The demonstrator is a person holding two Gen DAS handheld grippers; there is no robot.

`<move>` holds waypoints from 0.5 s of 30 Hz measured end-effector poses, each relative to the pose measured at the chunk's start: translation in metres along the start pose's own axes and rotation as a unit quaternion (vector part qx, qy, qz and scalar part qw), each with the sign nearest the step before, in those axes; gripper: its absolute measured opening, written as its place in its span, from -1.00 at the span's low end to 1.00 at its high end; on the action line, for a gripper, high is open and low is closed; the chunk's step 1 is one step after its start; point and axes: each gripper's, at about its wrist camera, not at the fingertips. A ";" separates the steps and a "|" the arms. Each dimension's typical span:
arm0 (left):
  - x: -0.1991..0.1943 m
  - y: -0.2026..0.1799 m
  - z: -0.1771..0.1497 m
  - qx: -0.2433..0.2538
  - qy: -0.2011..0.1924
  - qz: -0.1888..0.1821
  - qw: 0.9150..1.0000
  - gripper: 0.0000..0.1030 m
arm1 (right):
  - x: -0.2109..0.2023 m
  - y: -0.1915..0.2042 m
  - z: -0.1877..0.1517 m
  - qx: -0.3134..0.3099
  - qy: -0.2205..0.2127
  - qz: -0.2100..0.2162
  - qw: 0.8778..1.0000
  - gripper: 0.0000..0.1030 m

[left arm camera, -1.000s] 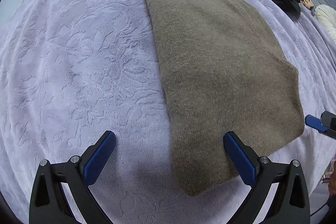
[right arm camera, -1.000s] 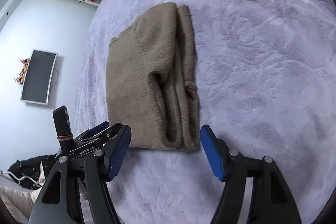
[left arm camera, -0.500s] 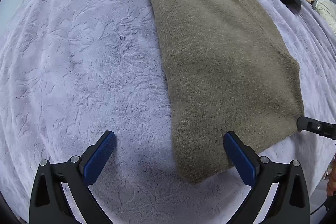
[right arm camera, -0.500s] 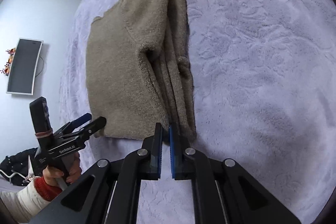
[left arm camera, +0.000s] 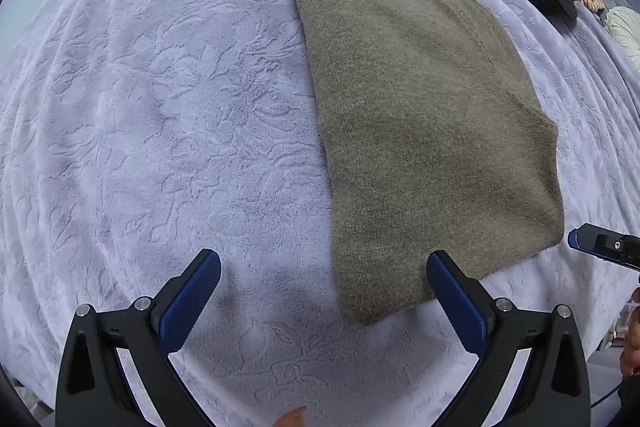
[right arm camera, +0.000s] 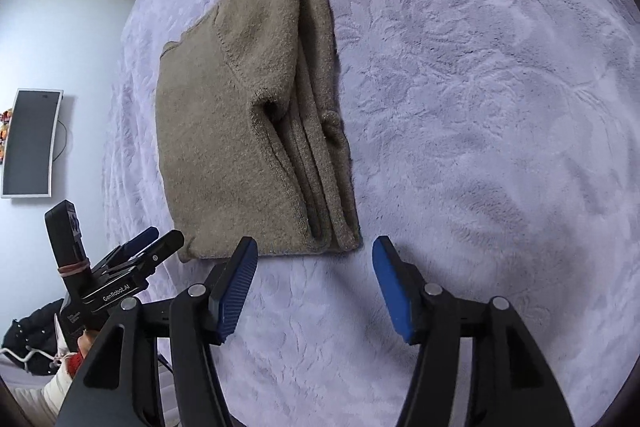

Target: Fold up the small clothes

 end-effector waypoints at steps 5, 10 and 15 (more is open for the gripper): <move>-0.005 0.009 -0.002 0.006 -0.001 0.010 1.000 1.00 | 0.005 0.010 0.005 -0.005 0.004 -0.006 1.000 0.44; 0.001 0.007 0.003 0.000 0.007 0.004 1.000 1.00 | 0.005 0.011 0.009 -0.008 -0.004 -0.011 1.000 0.56; 0.005 0.004 0.013 -0.005 0.008 0.003 1.000 1.00 | 0.003 0.012 0.016 -0.024 -0.011 -0.020 0.999 0.56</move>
Point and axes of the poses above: each gripper's, at about its wrist camera, not at the fingertips, and x roughly the way its jaws point, y to its left, z to its top, and after that the axes turned 1 degree about -z, right-handed
